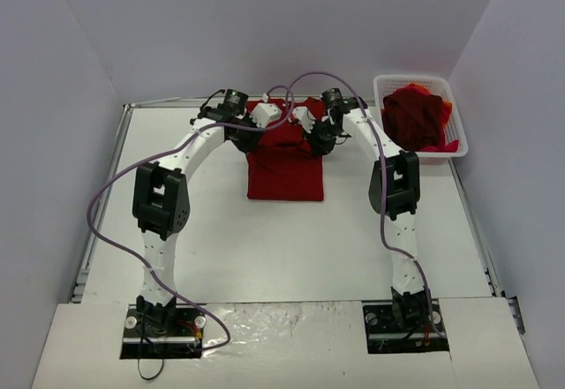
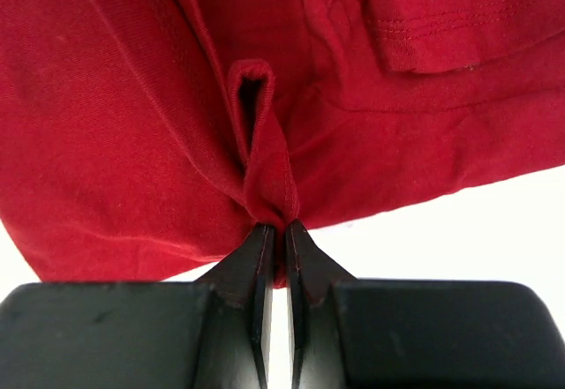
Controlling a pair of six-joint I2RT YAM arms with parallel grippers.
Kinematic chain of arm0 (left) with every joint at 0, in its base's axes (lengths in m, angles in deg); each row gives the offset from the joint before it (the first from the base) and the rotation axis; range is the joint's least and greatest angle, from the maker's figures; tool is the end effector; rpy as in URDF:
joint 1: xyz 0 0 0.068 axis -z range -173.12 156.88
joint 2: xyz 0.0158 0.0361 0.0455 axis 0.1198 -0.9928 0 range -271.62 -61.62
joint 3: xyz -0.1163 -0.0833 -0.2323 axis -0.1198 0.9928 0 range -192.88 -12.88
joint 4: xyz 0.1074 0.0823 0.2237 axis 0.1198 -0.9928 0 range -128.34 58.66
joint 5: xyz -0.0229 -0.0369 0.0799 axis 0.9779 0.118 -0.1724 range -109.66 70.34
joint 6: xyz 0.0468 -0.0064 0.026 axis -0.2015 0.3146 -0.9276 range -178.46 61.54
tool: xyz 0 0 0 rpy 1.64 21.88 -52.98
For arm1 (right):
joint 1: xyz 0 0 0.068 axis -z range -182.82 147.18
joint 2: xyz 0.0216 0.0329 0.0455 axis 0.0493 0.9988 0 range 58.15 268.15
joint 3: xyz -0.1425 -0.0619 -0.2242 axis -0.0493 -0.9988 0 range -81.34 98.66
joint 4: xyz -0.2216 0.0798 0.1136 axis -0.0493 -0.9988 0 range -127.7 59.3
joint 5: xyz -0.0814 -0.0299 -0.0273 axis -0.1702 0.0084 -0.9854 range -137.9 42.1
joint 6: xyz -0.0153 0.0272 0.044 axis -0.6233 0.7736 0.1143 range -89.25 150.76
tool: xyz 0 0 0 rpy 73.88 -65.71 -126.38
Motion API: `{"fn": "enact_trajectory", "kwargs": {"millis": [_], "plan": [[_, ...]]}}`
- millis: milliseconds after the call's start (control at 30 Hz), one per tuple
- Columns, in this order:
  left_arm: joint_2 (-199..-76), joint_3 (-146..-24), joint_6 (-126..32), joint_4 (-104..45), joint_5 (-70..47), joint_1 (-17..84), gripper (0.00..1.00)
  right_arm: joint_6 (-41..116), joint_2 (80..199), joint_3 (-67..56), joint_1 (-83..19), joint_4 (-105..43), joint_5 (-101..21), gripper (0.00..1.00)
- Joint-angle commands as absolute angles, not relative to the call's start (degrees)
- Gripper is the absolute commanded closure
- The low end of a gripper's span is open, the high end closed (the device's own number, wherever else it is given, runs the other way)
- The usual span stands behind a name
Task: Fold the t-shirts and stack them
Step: Fold the folded rectangular tshirt in 1/3 of the way
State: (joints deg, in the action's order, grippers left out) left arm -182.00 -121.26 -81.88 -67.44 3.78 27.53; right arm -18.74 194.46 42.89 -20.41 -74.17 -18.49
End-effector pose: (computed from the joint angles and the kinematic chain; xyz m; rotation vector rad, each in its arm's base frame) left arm 0.4412 -0.1813 0.2696 1.0609 2.1204 -0.4684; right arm 0.4927 0.1745 0.2165 -1.4901 1.8944 0.4014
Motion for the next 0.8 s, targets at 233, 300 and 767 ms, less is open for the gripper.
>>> {"fn": "enact_trajectory", "kwargs": {"millis": [233,300,767], "plan": [[-184.93,-123.71,-82.98,-67.11,-0.68,26.92,0.98,-16.18,197.98,46.89,-19.7,-72.01,-19.51,0.97],[-185.72,-124.06,-82.54,-67.11,-1.12,26.92,0.98,-15.92,198.24,47.07,-19.7,-71.57,-19.86,0.98],[-189.15,-125.38,-82.19,-65.97,-2.78,26.92,0.98,-14.86,201.75,49.0,-19.61,-70.34,-21.27,0.99]]}}
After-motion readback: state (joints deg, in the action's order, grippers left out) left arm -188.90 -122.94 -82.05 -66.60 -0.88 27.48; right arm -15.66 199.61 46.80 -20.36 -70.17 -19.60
